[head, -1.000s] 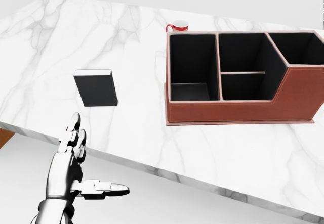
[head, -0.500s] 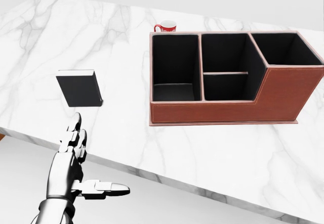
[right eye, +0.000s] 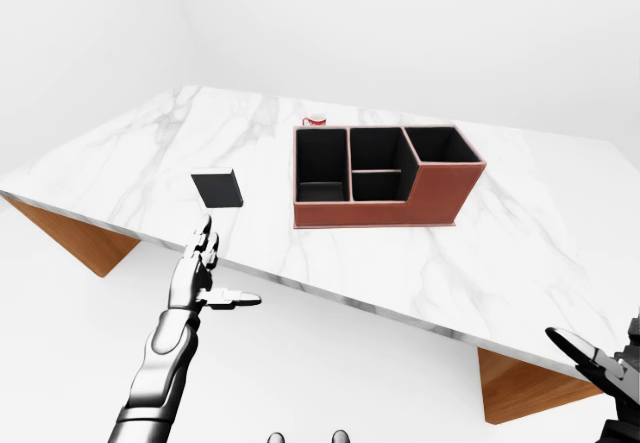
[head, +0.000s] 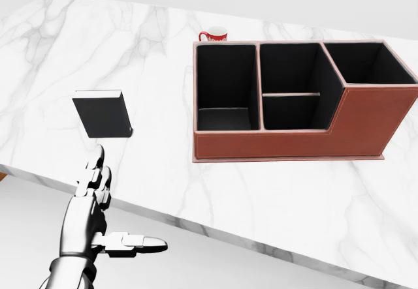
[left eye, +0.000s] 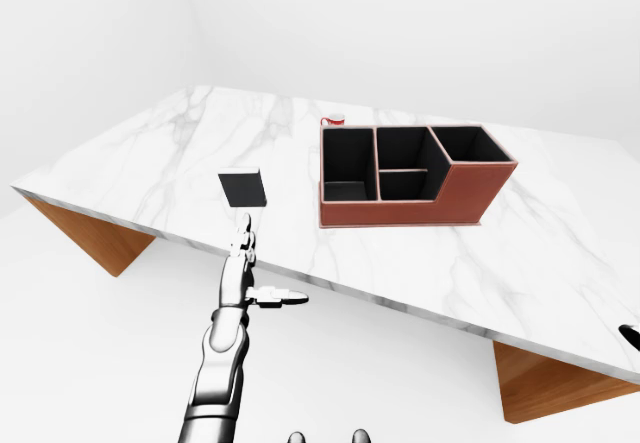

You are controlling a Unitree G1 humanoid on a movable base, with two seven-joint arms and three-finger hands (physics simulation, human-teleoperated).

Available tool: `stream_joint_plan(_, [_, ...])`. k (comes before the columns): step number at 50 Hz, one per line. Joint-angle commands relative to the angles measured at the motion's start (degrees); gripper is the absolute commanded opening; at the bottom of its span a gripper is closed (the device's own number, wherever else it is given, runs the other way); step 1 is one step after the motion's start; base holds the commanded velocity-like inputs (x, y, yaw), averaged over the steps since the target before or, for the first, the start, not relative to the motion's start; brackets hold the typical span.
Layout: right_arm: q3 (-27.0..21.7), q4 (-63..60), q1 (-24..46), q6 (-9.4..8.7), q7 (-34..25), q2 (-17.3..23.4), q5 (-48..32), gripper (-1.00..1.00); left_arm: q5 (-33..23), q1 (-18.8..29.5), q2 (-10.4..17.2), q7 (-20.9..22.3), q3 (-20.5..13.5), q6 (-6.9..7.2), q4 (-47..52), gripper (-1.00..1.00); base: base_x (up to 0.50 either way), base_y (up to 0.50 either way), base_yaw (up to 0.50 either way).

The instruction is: Pick up the book and place it in the left compartment of the caddy.

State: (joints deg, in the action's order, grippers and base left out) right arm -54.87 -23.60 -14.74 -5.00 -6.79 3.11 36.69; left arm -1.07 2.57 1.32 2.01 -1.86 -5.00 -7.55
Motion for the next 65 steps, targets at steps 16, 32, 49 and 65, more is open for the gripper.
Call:
stream_joint_plan(16, [0.09,0.19,-0.02,0.0,0.06,0.31,0.85,1.0,0.01,0.31,0.04,-0.02,-0.02,0.0,-0.68,1.0,0.0,0.0,0.0])
stream_joint_plan(32, [0.01,0.12,-0.07,0.0,-0.49,0.06,0.3,1.0,0.14,1.04,0.21,0.17,-0.19,0.0,-3.11,1.0,0.0,0.0,0.0])
stream_joint_plan(49, [-0.03,0.24,0.06,0.0,-0.69,0.0,0.42,1.0,0.0,0.42,0.08,0.22,0.01,0.0,-1.59,1.0,0.15,0.05,0.0])
stream_joint_plan(65, [0.21,0.61,0.04,0.0,-0.36,0.13,0.54,1.0,-0.27,-0.44,-0.09,0.09,0.26,0.0,0.85,1.0,0.16,0.06,0.0])
